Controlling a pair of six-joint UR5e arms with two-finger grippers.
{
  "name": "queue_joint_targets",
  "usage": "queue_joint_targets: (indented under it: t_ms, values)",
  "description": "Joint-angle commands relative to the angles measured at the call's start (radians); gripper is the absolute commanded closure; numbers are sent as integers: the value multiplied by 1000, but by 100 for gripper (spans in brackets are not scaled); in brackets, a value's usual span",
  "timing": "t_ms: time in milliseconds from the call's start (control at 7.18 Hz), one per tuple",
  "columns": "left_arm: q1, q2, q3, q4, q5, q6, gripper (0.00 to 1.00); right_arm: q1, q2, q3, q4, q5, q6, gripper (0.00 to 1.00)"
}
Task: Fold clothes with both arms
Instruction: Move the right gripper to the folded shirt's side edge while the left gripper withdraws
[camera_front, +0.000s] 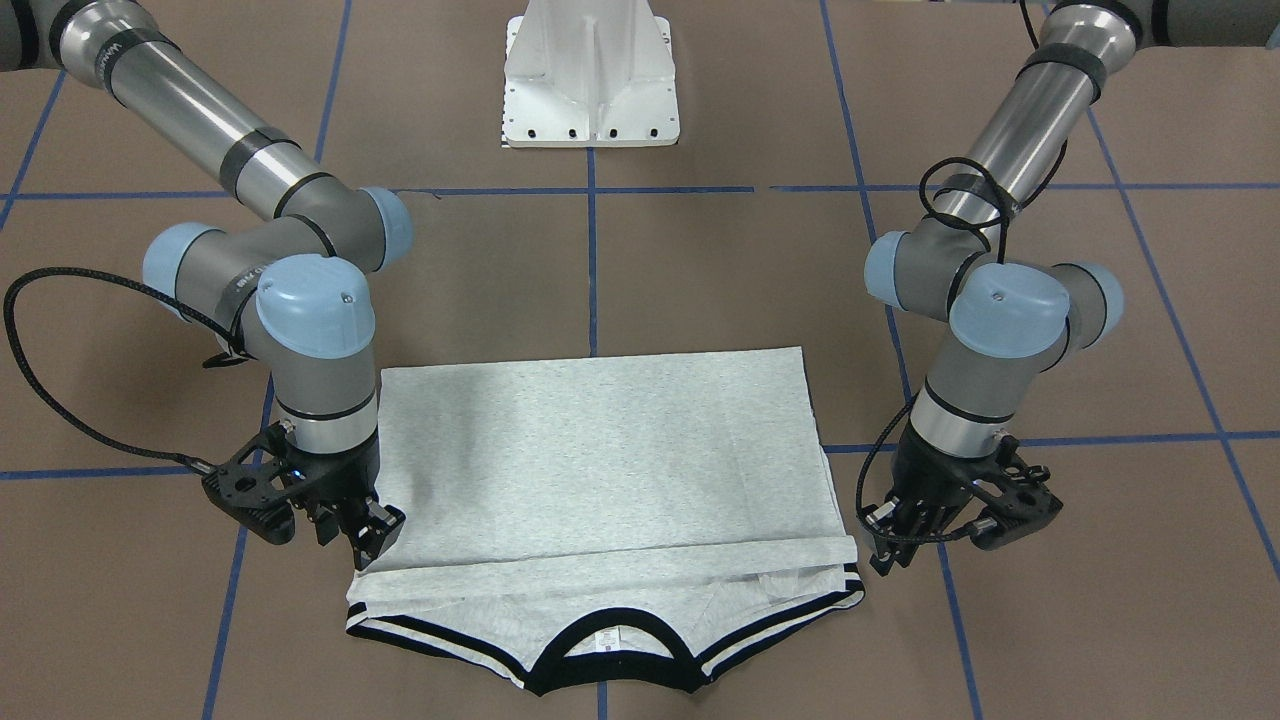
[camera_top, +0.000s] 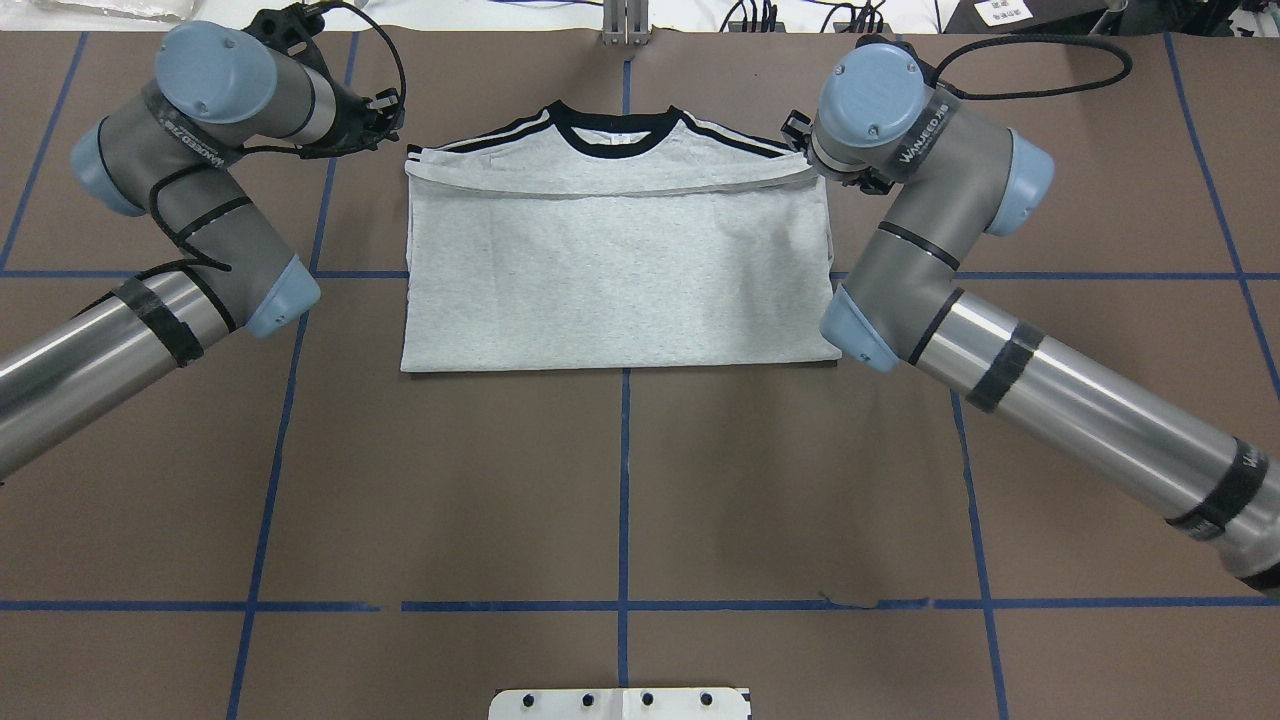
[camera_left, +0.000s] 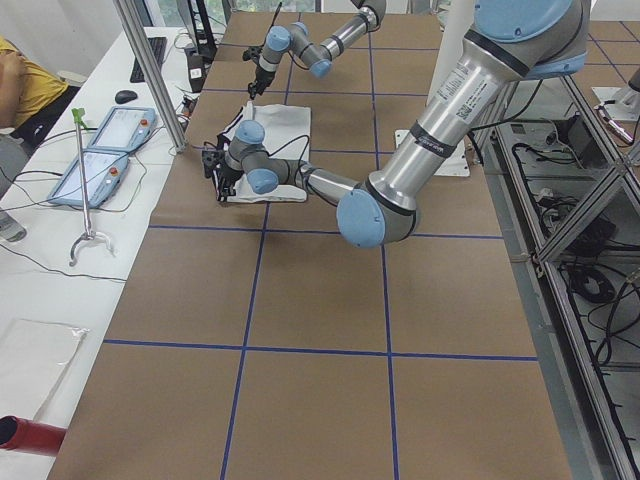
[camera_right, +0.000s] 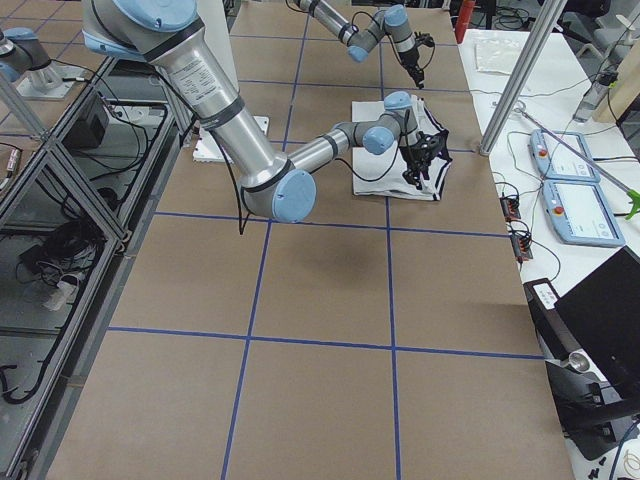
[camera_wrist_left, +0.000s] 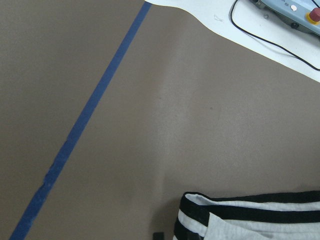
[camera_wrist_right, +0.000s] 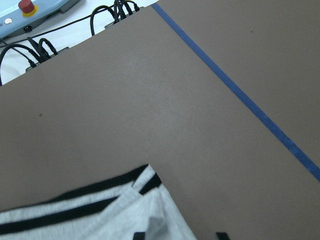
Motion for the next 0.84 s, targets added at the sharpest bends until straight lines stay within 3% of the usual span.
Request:
queue_joint_targets:
  t_ms: [0,279,696]
  values:
    - [-7,0,-9,-4,-36,6,58,-81,-193,261,-5,17,63,30]
    - [-7,4,-14,-5,-36,5,58,-155,-267,372,-7,9,185,28]
    - [-7,11,-38,-4,-36,5,58,-192,-269,334,2,8,288,27]
